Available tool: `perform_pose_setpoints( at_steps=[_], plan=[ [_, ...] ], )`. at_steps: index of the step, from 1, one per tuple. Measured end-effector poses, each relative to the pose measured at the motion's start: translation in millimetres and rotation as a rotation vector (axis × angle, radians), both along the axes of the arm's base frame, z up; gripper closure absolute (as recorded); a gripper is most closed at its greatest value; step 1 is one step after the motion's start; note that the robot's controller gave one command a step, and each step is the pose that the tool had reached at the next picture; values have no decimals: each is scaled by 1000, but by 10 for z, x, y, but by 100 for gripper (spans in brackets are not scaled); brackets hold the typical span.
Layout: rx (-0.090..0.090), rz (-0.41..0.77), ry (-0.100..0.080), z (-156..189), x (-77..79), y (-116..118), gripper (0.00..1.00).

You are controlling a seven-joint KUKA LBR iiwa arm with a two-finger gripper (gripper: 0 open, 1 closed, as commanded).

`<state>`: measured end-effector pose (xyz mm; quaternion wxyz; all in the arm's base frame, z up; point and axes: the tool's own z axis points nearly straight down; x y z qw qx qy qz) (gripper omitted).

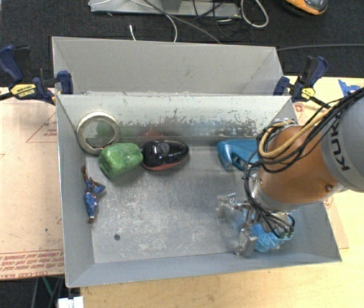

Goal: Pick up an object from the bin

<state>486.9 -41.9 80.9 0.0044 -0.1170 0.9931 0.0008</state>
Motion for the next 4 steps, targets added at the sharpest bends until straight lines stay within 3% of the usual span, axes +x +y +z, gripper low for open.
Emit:
perform_pose_setpoints(
  at_steps=[1,2,3,4],
  plan=[
    [2,-110,-4,482,135,-97,0],
    [1,-54,-6,183,-21,-603,0],
    [4,19,-22,-88,19,-812,0],
    [4,-65,-11,-107,-66,-734,100]
  ],
)
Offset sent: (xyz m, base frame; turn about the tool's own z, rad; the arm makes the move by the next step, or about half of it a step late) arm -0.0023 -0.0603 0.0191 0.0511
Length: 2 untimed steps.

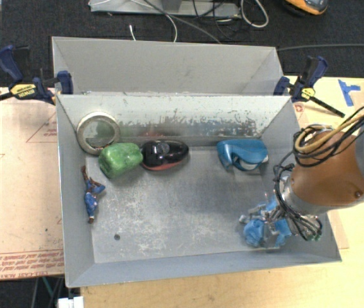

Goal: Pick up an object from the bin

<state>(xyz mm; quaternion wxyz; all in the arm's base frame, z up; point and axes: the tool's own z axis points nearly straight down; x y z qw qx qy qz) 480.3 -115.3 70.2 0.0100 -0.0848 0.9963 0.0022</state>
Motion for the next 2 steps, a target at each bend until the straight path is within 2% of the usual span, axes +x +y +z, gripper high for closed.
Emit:
perform_pose_setpoints(
  at_steps=[1,2],
  plan=[
    [0,0,0,1,0,0,100],
    [1,-2,-2,922,10,6,100]
  ],
)
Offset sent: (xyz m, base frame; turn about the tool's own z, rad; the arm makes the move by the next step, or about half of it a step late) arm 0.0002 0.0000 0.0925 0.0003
